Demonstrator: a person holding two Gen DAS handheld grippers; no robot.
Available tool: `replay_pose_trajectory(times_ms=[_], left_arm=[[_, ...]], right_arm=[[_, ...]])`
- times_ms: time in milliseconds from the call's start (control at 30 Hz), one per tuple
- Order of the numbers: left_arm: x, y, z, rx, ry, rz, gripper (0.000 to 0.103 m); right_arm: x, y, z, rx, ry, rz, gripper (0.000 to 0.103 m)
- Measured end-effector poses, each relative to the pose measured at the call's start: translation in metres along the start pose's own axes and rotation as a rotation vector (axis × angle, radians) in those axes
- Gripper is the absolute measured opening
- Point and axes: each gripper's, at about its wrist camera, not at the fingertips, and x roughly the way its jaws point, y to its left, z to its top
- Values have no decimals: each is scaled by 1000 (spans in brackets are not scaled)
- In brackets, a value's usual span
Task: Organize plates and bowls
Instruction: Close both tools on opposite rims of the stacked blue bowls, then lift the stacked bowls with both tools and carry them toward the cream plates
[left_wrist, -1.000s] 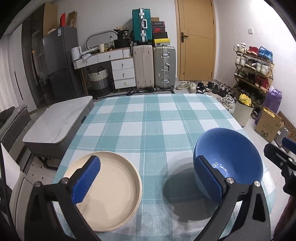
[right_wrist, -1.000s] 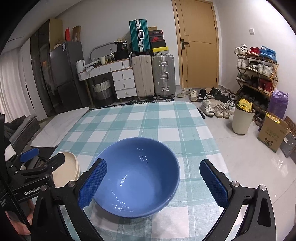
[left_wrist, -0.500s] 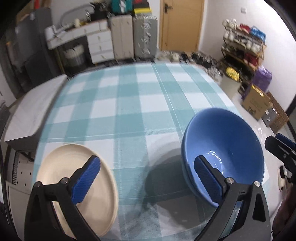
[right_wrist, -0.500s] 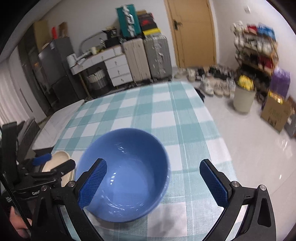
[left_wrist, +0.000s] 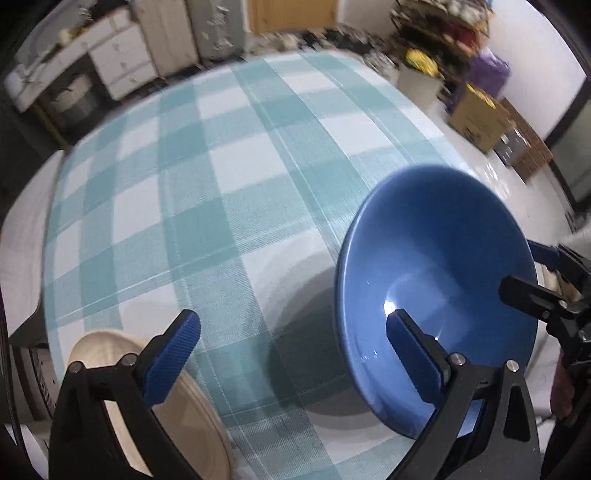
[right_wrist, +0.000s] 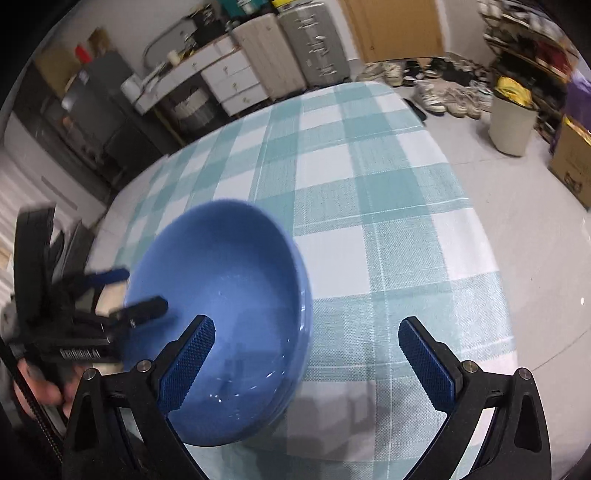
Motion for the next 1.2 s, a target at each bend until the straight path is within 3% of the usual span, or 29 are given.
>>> replay_pose_trajectory(times_ms=[67,100,167,200,233,333,467,600,733,1067,1200], left_arm=[[8,3,4,17,40,-7,96],[12,5,6,18,67,-26,85],[22,10,9,-4,132,-105,78],[26,11,10,-8,158,-132,69],[27,11,10,-3,164,-127,62],[26,0,10,61,178,-109,60],[27,-3,10,86,216,-145,50],[25,-12,11,122,243,-169,28],[26,-12,8,98,292,-228,21],[24,-2,5,42,367,-274,20],[17,1,3,43,375,-258,20]], right_arm=[[6,-3,1,22,31,22,98],[10,-6,1,41,51,39,94],[19,-12,2,75,100,71,76],[22,-13,2,89,118,80,71],[26,-16,2,104,136,88,62],[34,-20,1,136,172,121,53],[47,-23,-2,189,234,184,31],[48,-20,0,189,231,166,28],[49,-21,1,212,242,160,26],[49,-12,7,212,310,138,24],[48,-6,13,198,330,122,23]])
